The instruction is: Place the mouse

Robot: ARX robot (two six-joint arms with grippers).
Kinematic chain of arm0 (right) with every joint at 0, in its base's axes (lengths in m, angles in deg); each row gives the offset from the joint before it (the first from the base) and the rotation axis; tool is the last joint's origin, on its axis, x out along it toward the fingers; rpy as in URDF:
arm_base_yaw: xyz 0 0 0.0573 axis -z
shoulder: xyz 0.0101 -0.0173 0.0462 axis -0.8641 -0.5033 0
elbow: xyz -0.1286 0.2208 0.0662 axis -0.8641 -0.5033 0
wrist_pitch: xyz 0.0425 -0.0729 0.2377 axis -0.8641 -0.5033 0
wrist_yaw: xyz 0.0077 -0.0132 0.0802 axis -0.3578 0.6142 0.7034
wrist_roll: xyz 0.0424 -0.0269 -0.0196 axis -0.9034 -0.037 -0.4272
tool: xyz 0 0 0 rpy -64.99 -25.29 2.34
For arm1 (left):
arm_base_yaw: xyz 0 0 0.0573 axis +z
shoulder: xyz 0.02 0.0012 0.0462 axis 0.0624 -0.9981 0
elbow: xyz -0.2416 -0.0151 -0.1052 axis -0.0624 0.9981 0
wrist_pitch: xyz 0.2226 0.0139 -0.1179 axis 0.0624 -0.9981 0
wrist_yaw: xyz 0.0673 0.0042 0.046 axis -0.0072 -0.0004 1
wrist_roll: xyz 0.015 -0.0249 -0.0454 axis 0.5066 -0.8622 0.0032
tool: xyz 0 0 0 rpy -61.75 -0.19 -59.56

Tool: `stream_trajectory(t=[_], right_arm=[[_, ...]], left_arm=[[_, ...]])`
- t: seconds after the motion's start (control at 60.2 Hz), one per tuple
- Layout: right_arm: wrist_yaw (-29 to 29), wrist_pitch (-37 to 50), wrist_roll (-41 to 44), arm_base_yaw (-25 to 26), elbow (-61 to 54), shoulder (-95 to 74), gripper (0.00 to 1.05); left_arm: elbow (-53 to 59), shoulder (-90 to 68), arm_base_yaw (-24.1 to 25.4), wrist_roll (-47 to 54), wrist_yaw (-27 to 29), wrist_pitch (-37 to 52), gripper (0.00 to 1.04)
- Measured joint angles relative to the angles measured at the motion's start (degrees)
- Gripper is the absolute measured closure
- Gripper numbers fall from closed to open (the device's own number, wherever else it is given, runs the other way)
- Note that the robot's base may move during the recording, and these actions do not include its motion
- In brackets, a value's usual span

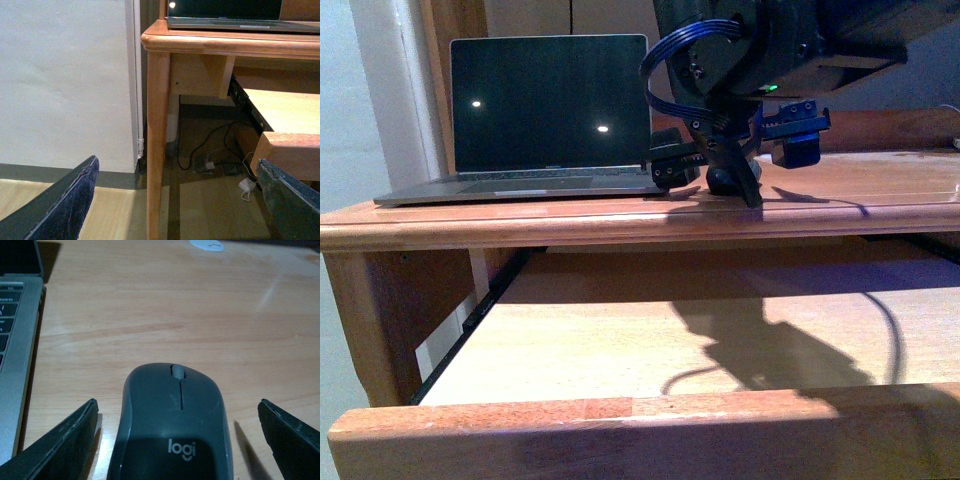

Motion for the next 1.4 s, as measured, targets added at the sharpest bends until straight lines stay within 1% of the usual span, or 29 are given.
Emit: stream_trajectory(t=[0.1, 0.15, 0.299, 0.349, 0.449, 0.498, 0.548, 0.598, 0.615, 0.631, 0.681, 0.764, 0.814, 0.88, 0.947, 1.013, 1.13, 1.196, 1.246, 1.312, 1.346, 1.395], right_arm=[[2.6, 6.6, 0.1, 1.1, -6.5, 4.7, 0.07], [5.7, 10.3, 0.6, 1.9, -11.1, 8.8, 0.07], [15.5, 14.3, -0.2, 4.3, -24.7, 22.9, 0.07], [20.0, 15.6, -0.3, 5.6, -30.6, 28.9, 0.07], [33.7, 16.9, -0.4, 10.0, -45.5, 42.9, 0.07], [38.6, 17.8, -0.2, 12.1, -50.7, 47.1, 0.07], [44.8, 18.1, 0.8, 15.0, -57.0, 52.1, 0.07], [49.0, 17.7, 1.4, 17.5, -61.9, 55.9, 0.07], [52.1, 17.5, 2.0, 18.7, -64.3, 57.8, 0.07], [53.4, 17.2, 2.3, 19.4, -65.5, 58.7, 0.07], [59.5, 15.9, 3.9, 22.7, -71.0, 62.9, 0.07], [67.1, 13.6, 6.5, 27.5, -77.5, 67.7, 0.07], [72.0, 12.8, 9.0, 31.4, -82.1, 70.3, 0.07], [75.3, 12.0, 11.0, 34.2, -85.7, 71.7, 0.07], [76.8, 11.7, 13.7, 35.2, -88.7, 72.0, 0.07], [77.0, 11.8, 16.0, 35.0, -91.1, 71.9, 0.07], [74.8, 14.6, 17.6, 32.6, -93.4, 70.4, 0.07], [70.2, 20.1, 17.1, 28.6, -93.7, 66.5, 0.07], [68.2, 22.8, 16.2, 26.7, -93.7, 64.5, 0.07], [63.9, 27.8, 14.6, 23.1, -93.3, 60.3, 0.07], [62.5, 29.2, 14.4, 22.1, -93.0, 58.9, 0.07], [58.5, 33.0, 12.9, 19.6, -91.5, 54.8, 0.07]], left_arm=[[0.0, 0.0, 0.0, 0.0, 0.0, 0.0, 0.08], [0.0, 0.0, 0.0, 0.0, 0.0, 0.0, 0.08], [0.0, 0.0, 0.0, 0.0, 0.0, 0.0, 0.08], [0.0, 0.0, 0.0, 0.0, 0.0, 0.0, 0.08], [0.0, 0.0, 0.0, 0.0, 0.0, 0.0, 0.08], [0.0, 0.0, 0.0, 0.0, 0.0, 0.0, 0.08], [0.0, 0.0, 0.0, 0.0, 0.0, 0.0, 0.08], [0.0, 0.0, 0.0, 0.0, 0.0, 0.0, 0.08], [0.0, 0.0, 0.0, 0.0, 0.0, 0.0, 0.08], [0.0, 0.0, 0.0, 0.0, 0.0, 0.0, 0.08], [0.0, 0.0, 0.0, 0.0, 0.0, 0.0, 0.08], [0.0, 0.0, 0.0, 0.0, 0.0, 0.0, 0.08], [0.0, 0.0, 0.0, 0.0, 0.0, 0.0, 0.08], [0.0, 0.0, 0.0, 0.0, 0.0, 0.0, 0.08], [0.0, 0.0, 0.0, 0.0, 0.0, 0.0, 0.08], [0.0, 0.0, 0.0, 0.0, 0.0, 0.0, 0.08], [0.0, 0.0, 0.0, 0.0, 0.0, 0.0, 0.08], [0.0, 0.0, 0.0, 0.0, 0.0, 0.0, 0.08], [0.0, 0.0, 0.0, 0.0, 0.0, 0.0, 0.08], [0.0, 0.0, 0.0, 0.0, 0.0, 0.0, 0.08], [0.0, 0.0, 0.0, 0.0, 0.0, 0.0, 0.08], [0.0, 0.0, 0.0, 0.0, 0.0, 0.0, 0.08]])
